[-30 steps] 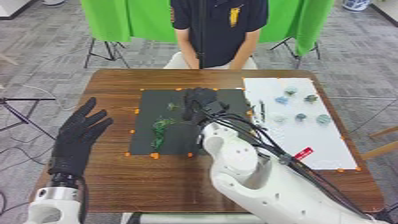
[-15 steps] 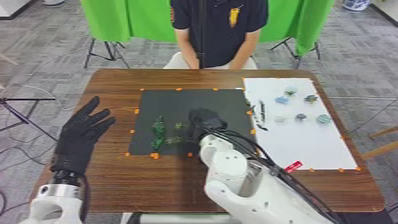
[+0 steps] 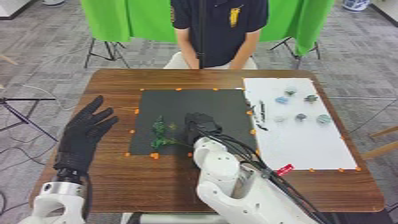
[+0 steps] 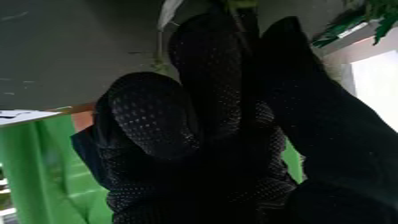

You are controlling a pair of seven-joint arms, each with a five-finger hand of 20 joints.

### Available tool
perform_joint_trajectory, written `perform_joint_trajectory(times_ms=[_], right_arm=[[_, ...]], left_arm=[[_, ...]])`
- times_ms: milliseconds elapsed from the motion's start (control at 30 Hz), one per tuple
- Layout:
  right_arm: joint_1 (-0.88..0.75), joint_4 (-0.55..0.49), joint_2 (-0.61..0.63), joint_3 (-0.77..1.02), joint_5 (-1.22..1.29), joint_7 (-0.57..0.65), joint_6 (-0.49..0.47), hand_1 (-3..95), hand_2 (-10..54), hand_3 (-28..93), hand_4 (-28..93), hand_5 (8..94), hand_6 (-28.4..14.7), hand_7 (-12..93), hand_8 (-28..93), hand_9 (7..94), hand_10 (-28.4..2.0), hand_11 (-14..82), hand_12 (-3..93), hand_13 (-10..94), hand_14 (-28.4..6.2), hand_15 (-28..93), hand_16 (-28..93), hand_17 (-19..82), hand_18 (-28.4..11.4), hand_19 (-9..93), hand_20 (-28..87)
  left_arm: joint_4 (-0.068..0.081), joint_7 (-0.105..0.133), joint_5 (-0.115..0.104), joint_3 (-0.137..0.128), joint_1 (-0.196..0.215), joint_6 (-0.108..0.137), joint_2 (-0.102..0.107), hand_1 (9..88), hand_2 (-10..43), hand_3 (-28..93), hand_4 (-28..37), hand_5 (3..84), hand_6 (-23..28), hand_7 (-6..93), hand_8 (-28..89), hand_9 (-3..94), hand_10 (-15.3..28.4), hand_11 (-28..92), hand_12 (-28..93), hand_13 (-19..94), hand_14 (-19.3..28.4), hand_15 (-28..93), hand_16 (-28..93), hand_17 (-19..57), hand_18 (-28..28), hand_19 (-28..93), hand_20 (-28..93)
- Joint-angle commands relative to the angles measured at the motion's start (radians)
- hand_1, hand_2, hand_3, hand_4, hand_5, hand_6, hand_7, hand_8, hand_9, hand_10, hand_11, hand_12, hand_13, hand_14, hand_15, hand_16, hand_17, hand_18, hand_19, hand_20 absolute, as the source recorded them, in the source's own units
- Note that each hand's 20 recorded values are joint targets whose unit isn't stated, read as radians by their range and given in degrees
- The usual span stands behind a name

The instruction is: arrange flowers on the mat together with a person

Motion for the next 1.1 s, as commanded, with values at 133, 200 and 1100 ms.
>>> perform_joint_trajectory(times_ms=[133,200,1100], right_arm=[[-0.016,-0.028,-0.036,0.013,0.071,0.06,0.053,42.3,-2.7,66,-26,87.5,-1.4,14,-6,90.7,-13.2,41.1,22.2,85,-10.1,66,19,46,-25.2,93,37],[-0.013,-0.03,-0.037,0.013,0.085,0.063,0.046,41.4,-1.8,66,-25,87.8,-1.6,14,-10,91.1,-13.1,40.4,22.0,86,-10.2,65,18,47,-25.5,93,37],[-0.159,-0.247,0.151,0.14,0.143,0.005,0.089,26.9,10.7,63,-22,83.1,-4.4,12,-11,92.8,-14.3,38.7,22.6,86,-12.1,66,22,46,-27.5,93,43]], left_arm=[[0.013,-0.019,0.0,0.011,-0.013,-0.012,0.012,23.9,3.0,81,-23.3,35.5,3.5,12.8,-10,34.8,16.7,19,9,25,24.0,31,-4,-10.5,20.0,38,11],[0.014,-0.021,0.004,0.014,-0.019,-0.015,0.012,23.9,3.0,81,-23.3,35.7,3.6,12.8,-10,34.9,16.8,19,9,25,23.9,31,-4,-10.5,19.9,38,11],[-0.025,0.013,-0.014,-0.031,0.055,0.041,0.021,24.2,3.2,81,-23.3,36.4,4.1,12.6,-10,34.8,16.6,19,9,25,23.8,32,-4,-10.5,20.0,39,11]])
